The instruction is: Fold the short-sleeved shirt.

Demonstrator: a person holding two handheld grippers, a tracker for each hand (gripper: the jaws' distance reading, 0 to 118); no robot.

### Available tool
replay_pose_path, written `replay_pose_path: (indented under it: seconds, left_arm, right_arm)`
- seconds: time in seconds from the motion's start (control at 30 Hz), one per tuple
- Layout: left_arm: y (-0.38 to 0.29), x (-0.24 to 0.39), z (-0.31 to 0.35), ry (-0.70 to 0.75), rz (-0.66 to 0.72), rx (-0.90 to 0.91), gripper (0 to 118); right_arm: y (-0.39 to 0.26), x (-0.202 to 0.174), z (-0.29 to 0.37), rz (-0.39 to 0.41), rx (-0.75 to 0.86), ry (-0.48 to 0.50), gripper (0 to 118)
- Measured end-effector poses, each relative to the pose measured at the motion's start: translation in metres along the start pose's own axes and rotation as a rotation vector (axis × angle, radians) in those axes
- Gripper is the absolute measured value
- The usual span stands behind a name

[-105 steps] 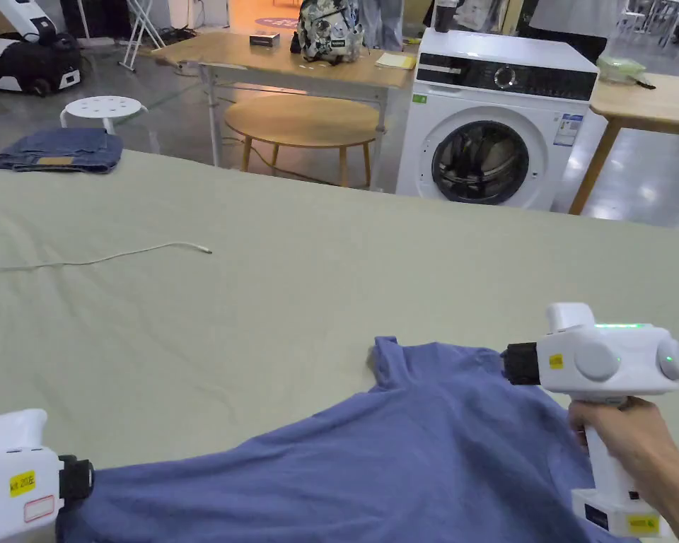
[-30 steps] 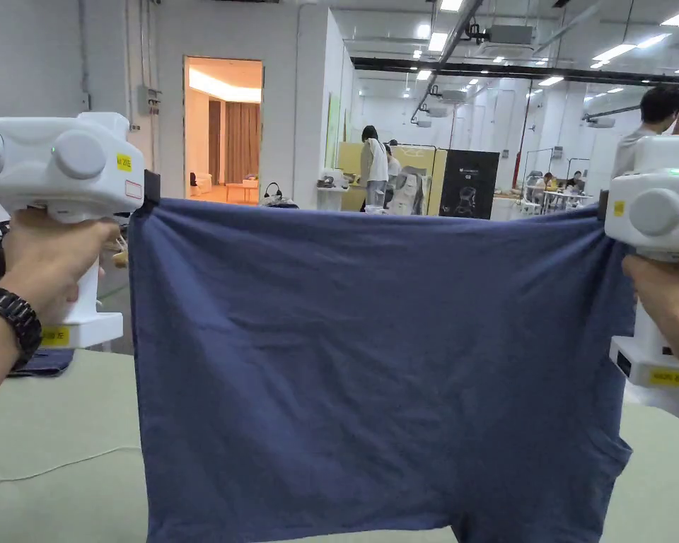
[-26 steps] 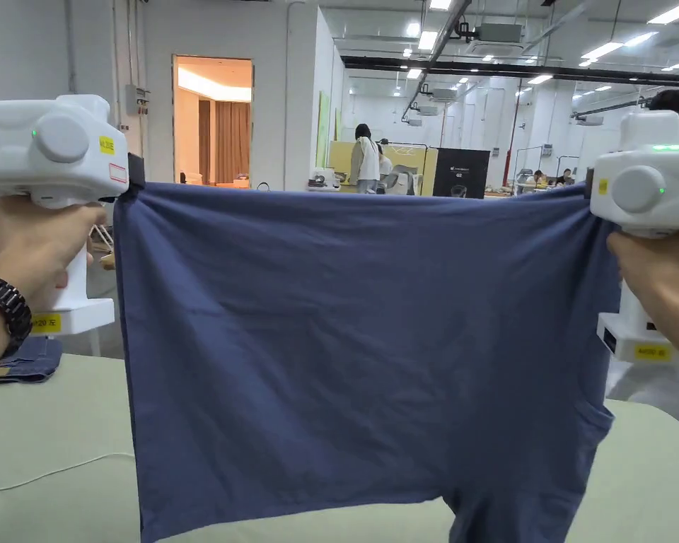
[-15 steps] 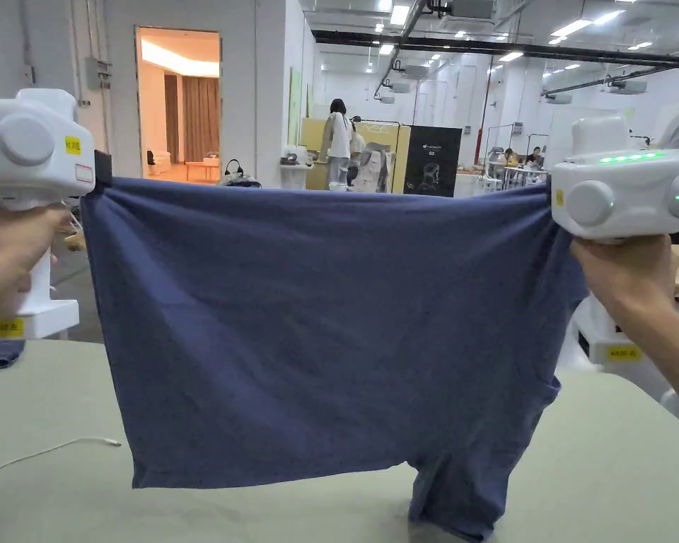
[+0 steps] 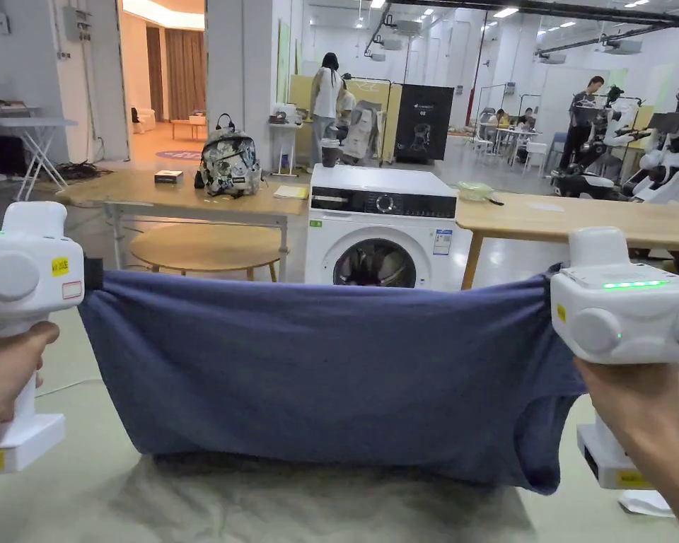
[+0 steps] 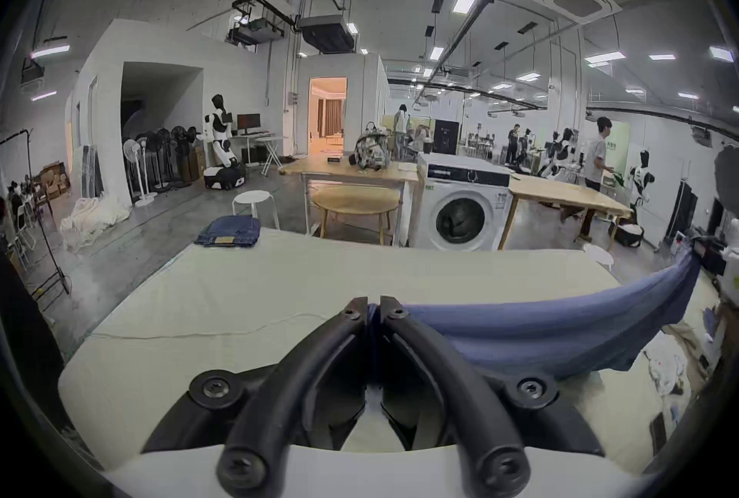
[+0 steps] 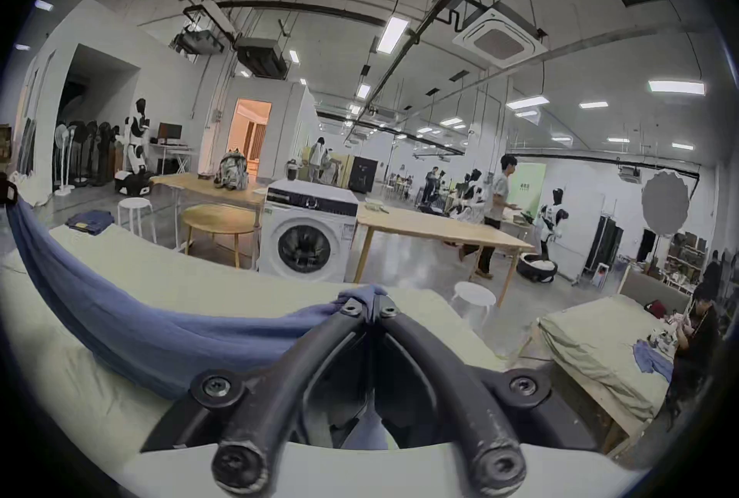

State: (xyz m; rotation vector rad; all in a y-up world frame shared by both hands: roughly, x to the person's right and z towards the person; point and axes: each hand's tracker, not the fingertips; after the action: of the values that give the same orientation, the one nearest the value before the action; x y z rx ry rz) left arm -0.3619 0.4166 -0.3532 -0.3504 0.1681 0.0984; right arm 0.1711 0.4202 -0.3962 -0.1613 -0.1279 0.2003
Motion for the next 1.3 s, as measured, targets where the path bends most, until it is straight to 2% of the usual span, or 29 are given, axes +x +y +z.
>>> replay_pose_path:
  seconds: [0.27,0.6,0.67,1.0,1.23,1.3]
  left_arm:
    - [-0.063,-0.028,0.056,-0.023,0.007,-0.048,0]
    - [-0.141,-0.042,0.125,-0.047,0.015,-0.139,0]
    - [-0.162,-0.044,0.130,-0.051,0.030,-0.171,0]
    - [-0.262,-0.043,0.138,-0.041,-0.001,-0.367,0]
    - [-0.302,-0.037,0.130,-0.027,-0.020,-0.527,0]
    - [-0.314,-0.036,0.117,-0.023,-0.047,-0.578,0]
  right_arm:
    - [-0.053,0.005,0.065,0.038,-0.048,0.033,0]
    - [-0.110,0.013,0.138,0.039,-0.149,0.075,0]
    - [-0.137,0.023,0.132,0.044,-0.183,0.086,0]
    - [-0.228,0.031,0.180,0.056,-0.406,0.119,0]
    - [-0.277,0.025,0.189,0.129,-0.588,0.163,0]
    - [-0.294,0.025,0.181,0.120,-0.636,0.191,0]
